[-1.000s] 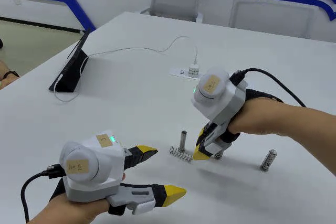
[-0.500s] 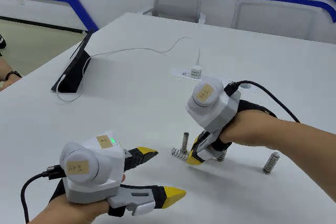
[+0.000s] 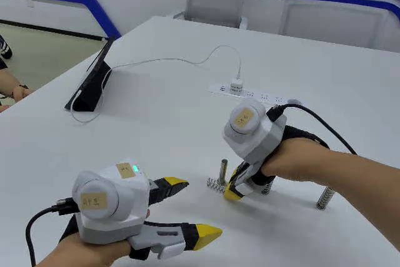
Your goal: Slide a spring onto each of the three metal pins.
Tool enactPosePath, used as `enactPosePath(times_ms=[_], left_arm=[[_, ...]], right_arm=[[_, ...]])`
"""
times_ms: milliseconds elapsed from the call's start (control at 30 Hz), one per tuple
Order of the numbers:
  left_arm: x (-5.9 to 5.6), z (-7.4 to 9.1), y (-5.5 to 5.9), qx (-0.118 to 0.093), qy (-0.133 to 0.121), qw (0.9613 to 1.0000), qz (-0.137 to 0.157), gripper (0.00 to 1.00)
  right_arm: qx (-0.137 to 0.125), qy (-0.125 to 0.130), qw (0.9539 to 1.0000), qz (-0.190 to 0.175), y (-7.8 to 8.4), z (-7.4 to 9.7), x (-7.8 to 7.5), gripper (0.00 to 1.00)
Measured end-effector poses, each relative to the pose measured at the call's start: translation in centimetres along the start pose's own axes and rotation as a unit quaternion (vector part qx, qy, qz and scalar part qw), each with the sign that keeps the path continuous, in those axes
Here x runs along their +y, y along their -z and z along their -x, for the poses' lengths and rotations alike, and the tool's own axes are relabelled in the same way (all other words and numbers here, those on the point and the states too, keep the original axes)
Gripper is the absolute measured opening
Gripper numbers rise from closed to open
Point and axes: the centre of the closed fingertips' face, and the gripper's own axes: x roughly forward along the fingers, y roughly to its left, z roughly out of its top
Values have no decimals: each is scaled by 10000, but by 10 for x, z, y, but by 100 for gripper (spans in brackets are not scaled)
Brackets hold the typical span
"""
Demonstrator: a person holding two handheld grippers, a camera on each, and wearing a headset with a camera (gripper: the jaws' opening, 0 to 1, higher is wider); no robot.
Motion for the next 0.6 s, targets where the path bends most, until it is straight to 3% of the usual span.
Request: enactPosePath(times_ms=[200,600], left_arm=[[-1,0,1,19,-3,10000,-11,62],[-5,-4,-4,30,78,9999,-127,61]], right_arm=[[13,-48,9999,99,1,6,7,12],[107,-197,9975,665,7,35,26,12]])
